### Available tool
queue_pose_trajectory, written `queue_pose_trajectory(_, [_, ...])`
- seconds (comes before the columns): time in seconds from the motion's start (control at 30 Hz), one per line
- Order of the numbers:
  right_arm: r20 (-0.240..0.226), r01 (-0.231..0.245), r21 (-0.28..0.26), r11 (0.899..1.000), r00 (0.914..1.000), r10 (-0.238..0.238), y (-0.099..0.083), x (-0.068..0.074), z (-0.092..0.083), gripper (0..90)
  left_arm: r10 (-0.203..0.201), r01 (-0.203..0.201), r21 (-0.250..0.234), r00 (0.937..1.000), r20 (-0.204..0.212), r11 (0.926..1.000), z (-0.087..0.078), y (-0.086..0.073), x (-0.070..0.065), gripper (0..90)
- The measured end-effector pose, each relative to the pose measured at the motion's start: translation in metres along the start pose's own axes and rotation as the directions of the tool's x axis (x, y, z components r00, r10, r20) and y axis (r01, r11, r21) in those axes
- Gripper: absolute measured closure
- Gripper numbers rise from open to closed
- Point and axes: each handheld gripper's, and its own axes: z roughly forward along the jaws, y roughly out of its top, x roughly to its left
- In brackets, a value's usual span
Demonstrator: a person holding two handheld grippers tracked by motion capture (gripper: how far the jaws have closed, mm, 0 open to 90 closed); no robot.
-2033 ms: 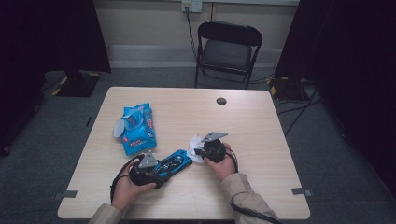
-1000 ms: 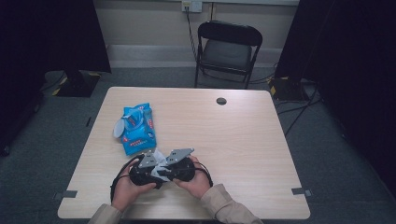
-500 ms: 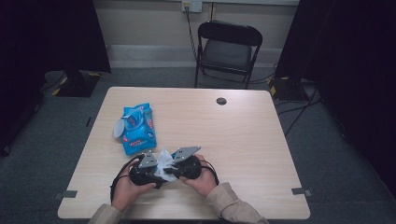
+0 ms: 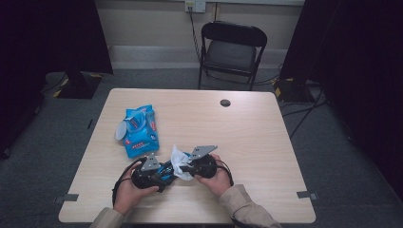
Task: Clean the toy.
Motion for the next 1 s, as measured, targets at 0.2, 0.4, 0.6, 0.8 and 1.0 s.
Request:
queue_pose_trajectory(0.2, [0.045, -0.020, -0.008, 1.000, 0.9988, 0.020, -0.003, -0.010, -0.007, 87.0, 0.002, -0.002, 0.001, 1.0000, 0.000, 1.0000, 0.000, 0.000, 0.000, 24.2])
queue_pose_trajectory(0.4, [0.083, -0.037, -0.009, 0.999, 0.9958, 0.038, -0.005, -0.019, -0.011, 87.0, 0.002, -0.002, 0.001, 1.0000, 0.000, 1.0000, 0.000, 0.000, 0.000, 24.2])
queue_pose_trajectory(0.6, [0.121, -0.070, -0.002, 0.998, 0.9902, 0.070, -0.009, -0.029, -0.013, 87.0, 0.001, -0.001, 0.001, 1.0000, 0.000, 1.0000, 0.000, 0.000, 0.000, 24.2])
queue_pose_trajectory(0.8, [0.153, -0.095, 0.018, 0.995, 0.9839, 0.091, -0.012, -0.036, -0.012, 87.0, 0.000, 0.000, 0.000, 1.0000, 0.000, 1.0000, 0.000, 0.000, 0.000, 24.2])
queue_pose_trajectory(1.0, [0.155, -0.101, -0.009, 0.995, 0.9827, 0.101, -0.003, -0.036, -0.016, 86.9, 0.000, 0.000, 0.000, 1.0000, 0.000, 1.0000, 0.000, 0.000, 0.000, 24.2])
